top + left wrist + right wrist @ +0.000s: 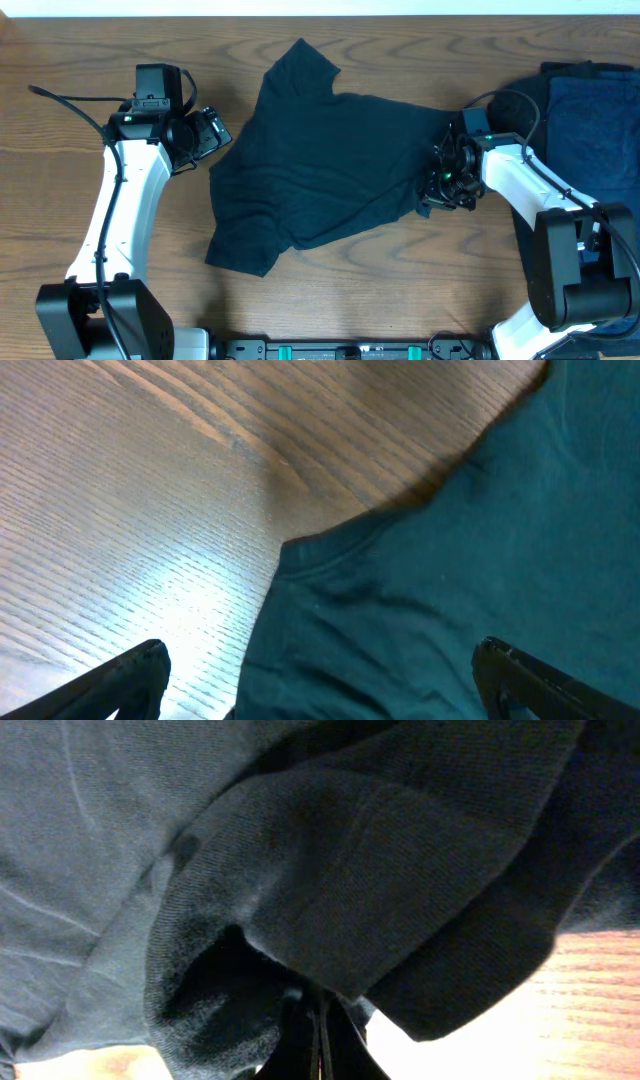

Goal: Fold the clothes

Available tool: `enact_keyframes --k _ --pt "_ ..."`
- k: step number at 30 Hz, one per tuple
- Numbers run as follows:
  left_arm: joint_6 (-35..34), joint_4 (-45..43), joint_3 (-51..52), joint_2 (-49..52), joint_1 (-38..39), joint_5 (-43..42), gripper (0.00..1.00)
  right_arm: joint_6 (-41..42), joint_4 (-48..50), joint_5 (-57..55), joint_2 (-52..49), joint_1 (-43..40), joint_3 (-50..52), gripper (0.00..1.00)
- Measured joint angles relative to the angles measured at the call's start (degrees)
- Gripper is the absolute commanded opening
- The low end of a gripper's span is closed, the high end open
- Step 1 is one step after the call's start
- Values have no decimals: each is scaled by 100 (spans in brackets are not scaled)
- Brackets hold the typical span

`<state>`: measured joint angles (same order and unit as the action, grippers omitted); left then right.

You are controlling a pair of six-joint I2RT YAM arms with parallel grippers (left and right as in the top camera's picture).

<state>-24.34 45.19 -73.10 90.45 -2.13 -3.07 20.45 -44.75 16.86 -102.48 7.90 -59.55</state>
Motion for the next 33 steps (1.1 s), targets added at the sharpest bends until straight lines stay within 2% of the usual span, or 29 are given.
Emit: enact_keyframes --k 23,33 --pt "0 0 0 0 0 0 98 153 33 321 0 92 81 1" --pt "0 -2 0 0 0 0 98 431 -24 -227 0 599 85 1"
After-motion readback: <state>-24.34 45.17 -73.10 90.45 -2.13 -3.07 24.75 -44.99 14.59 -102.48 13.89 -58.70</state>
